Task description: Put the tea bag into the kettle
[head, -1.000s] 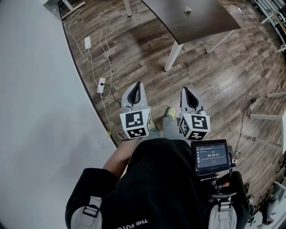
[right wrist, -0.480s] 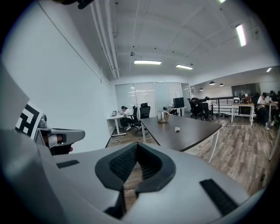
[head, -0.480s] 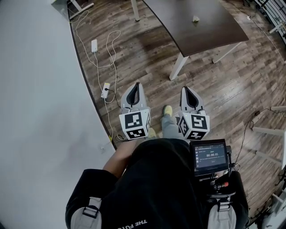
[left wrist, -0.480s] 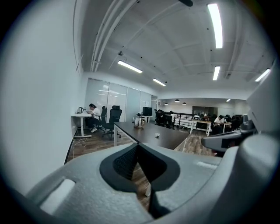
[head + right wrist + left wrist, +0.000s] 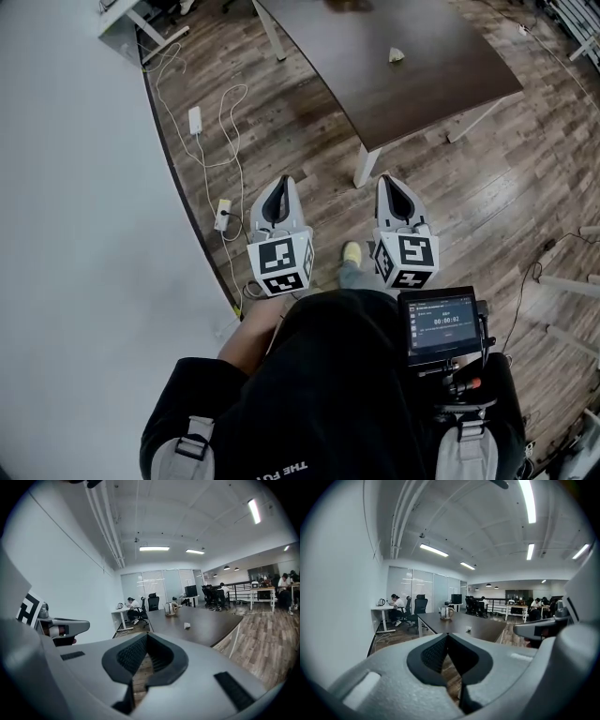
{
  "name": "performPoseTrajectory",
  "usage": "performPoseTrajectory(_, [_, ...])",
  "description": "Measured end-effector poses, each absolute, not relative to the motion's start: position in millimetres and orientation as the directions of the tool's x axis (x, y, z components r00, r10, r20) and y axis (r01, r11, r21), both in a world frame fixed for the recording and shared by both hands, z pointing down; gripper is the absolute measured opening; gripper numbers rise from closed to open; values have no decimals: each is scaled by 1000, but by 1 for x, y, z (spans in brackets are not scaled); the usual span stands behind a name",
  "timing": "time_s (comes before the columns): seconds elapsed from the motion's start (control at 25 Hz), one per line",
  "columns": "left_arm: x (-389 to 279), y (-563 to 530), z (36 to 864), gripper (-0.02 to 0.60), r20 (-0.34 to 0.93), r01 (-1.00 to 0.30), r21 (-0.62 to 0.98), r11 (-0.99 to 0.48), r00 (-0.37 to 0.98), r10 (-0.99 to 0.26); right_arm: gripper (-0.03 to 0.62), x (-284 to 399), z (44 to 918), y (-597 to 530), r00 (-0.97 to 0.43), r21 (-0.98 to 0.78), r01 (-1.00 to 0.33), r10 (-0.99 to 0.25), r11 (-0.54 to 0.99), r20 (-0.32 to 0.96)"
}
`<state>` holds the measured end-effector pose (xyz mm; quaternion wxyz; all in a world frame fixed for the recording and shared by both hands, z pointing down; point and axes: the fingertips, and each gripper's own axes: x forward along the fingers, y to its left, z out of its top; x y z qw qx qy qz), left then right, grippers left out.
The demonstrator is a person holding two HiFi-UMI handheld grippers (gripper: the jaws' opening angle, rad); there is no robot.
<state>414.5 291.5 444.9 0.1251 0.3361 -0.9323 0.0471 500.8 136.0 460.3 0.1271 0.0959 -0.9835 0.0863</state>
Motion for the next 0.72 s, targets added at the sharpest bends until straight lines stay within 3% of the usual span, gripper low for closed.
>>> performPoseTrajectory(0.72, [353,250,452,5,320,-618,-9,786,-747,-583,3,442,466,82,-945,-187,-213,-154,959,287])
